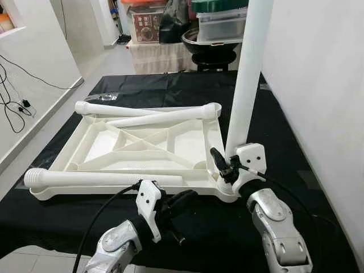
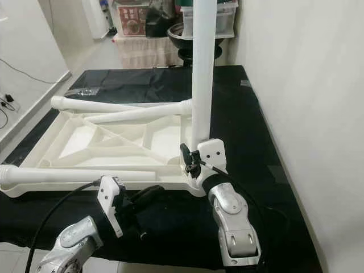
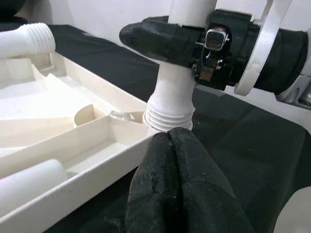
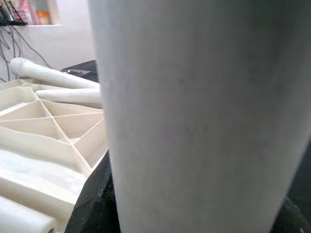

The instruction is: Building children table

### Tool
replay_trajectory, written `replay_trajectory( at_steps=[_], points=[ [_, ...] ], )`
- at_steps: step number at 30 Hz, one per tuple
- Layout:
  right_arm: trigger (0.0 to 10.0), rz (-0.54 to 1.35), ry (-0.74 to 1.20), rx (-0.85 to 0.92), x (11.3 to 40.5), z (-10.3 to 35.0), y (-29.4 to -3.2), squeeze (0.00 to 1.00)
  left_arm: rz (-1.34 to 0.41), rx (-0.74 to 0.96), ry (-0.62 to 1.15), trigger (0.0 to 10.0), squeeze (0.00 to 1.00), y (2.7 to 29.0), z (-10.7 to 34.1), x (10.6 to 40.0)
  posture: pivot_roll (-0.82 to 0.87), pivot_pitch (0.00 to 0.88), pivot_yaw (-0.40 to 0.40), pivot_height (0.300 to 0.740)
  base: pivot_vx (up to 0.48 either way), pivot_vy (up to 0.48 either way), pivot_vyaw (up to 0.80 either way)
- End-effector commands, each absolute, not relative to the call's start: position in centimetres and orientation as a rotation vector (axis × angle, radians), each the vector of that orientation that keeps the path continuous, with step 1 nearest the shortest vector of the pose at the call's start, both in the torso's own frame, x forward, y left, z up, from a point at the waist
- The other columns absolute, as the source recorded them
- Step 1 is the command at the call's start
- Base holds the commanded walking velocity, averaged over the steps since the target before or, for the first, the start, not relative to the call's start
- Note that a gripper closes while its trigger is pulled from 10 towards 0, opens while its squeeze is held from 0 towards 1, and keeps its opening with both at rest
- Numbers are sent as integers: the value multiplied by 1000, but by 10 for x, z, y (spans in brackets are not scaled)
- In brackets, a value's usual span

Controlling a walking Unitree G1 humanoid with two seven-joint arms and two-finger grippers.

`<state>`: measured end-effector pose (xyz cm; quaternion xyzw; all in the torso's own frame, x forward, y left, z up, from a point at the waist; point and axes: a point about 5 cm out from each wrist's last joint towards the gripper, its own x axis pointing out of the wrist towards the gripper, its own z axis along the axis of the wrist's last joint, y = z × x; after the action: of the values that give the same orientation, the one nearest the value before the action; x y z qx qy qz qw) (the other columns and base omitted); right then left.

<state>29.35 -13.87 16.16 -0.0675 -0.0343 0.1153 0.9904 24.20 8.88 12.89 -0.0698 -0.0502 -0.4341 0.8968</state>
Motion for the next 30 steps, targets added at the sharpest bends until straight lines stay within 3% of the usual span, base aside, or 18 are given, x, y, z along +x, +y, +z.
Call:
replay_trajectory(
  at_steps=[1,2,7,8,9,10,17,27,28,30],
  points=[
    [10000,190,109,-157,288,128,-142,0,-890,-136,-97,10000,0,92,127,243,34,105,67,740,0,0,0],
    [10000,261,77,-92,289,134,-136,1000,-893,-136,-95,10000,0,92,127,243,33,103,69,740,0,0,0],
    [10000,500,-6,22,291,155,-126,976,-896,-136,-95,10000,0,91,127,243,36,102,64,740,0,0,0],
    [10000,567,-22,26,293,161,-127,569,-895,-136,-96,10000,0,91,127,243,36,102,64,740,0,0,0],
    [10000,567,-22,26,293,161,-127,569,-895,-136,-96,10000,0,91,127,243,36,102,64,740,0,0,0],
    [10000,730,-27,36,294,170,-129,0,-894,-136,-97,10000,0,91,127,243,39,100,61,740,0,0,0],
    [10000,940,-3,-121,304,176,-147,0,-891,-137,-99,10000,0,90,127,243,44,102,58,740,0,0,0],
    [10000,1003,-2,-49,326,184,-161,0,-891,-138,-100,10000,0,89,126,242,55,109,52,740,0,0,0],
    [5686,1023,-9,-21,333,186,-166,0,-891,-138,-100,10000,0,88,127,241,60,112,53,740,0,0,0],
    [5686,1034,-10,-10,334,187,-168,0,-891,-138,-100,10000,0,88,127,241,60,112,53,740,0,0,0]
  ],
)
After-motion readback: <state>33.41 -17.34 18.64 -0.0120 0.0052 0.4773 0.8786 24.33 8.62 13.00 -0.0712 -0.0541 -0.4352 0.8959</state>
